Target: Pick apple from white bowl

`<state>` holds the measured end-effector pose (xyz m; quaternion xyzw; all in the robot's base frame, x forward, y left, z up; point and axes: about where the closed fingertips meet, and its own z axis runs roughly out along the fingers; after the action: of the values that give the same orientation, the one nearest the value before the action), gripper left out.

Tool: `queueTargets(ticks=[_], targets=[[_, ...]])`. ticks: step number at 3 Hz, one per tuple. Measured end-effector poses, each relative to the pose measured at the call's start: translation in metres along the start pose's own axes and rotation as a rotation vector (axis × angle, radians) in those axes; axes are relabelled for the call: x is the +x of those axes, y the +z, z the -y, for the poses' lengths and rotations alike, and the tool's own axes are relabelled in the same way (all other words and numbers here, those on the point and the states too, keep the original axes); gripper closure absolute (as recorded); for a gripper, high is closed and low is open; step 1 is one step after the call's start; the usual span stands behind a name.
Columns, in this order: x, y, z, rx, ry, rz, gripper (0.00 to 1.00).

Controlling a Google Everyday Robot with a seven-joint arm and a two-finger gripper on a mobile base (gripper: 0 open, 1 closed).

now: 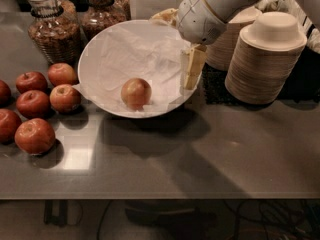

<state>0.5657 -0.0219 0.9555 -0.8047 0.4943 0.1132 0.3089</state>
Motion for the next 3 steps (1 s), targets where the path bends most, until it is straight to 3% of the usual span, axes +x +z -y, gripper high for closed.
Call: queueTargets(ticks=[2,3], targets=[[-0.012,0.012,0.036,0.005,-0.035,-0.045,0.00],[-0.005,0.022,0.047,0.022,-0.066,-0.111,0.00]])
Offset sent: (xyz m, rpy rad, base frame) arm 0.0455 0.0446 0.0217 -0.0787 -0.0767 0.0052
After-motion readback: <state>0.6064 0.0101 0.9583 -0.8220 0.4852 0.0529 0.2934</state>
